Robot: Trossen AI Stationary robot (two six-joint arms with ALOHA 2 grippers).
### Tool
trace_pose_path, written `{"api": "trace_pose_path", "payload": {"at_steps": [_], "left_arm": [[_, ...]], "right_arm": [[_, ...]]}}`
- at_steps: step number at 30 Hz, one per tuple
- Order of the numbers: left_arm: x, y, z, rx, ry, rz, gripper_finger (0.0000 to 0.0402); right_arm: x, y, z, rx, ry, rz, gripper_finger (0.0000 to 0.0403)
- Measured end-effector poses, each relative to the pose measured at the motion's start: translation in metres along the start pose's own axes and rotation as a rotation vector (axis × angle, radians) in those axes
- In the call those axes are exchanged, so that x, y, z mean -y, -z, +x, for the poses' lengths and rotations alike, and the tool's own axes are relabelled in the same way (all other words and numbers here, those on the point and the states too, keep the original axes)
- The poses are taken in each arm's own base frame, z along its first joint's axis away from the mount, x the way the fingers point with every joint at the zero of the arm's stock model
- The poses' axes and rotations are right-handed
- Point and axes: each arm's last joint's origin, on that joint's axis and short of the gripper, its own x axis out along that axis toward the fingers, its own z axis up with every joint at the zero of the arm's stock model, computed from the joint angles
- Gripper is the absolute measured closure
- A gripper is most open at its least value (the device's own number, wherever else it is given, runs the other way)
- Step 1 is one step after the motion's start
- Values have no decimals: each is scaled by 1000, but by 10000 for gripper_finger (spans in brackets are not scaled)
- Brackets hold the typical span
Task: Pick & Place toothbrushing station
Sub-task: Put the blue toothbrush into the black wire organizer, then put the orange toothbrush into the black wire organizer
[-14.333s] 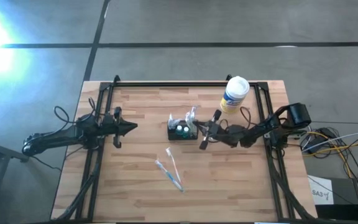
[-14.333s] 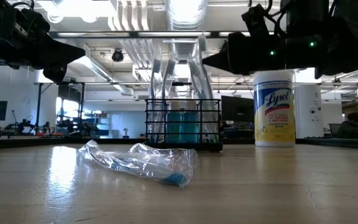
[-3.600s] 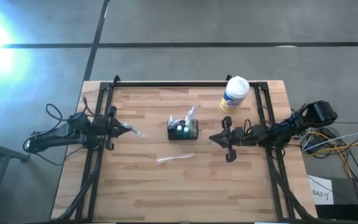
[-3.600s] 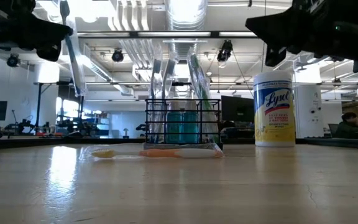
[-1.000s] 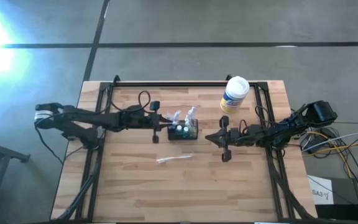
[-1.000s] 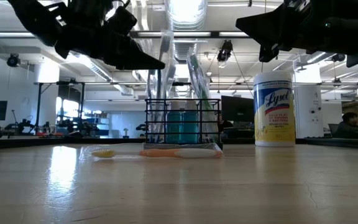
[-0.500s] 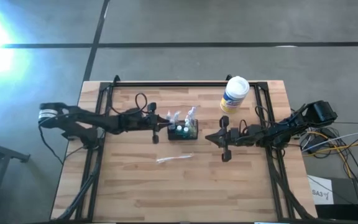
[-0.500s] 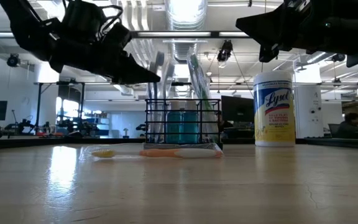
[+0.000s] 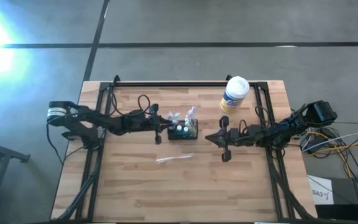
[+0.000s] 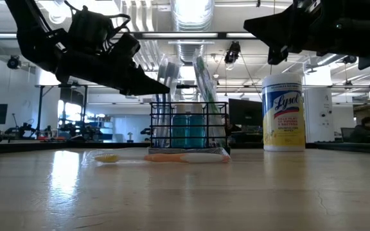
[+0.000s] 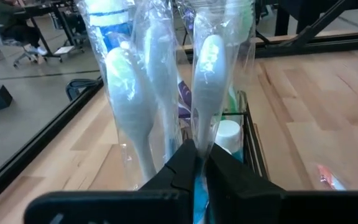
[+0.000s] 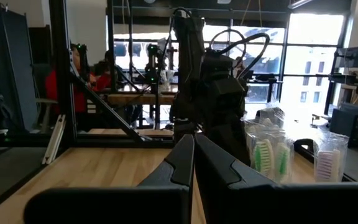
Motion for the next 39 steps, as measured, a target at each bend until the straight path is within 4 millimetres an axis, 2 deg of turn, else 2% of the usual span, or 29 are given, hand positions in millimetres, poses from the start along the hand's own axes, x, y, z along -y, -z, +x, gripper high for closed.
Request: {"api": "trace_pose_path", "payload": {"at_steps": [5, 10, 22, 26, 30, 39], "left_arm": [[-1, -4, -4, 4, 0, -15, 359], [-1, -11, -10, 24, 22, -21, 319], [0, -8, -13, -26, 41, -42, 147], [1, -8, -14, -22, 64, -40, 107], [0, -14, -18, 7, 61, -51, 94], [-2, -26, -34, 3, 56, -120, 96]], "right_arm": [[0, 1, 0, -7, 0, 0, 394], [0, 1, 0, -15, 0, -4, 394], [0, 2, 0, -16, 0, -6, 394], [0, 2, 0, -16, 0, -6, 394], [0, 2, 0, -16, 0, -6, 394], [0, 1, 0, -15, -1, -3, 394]]}}
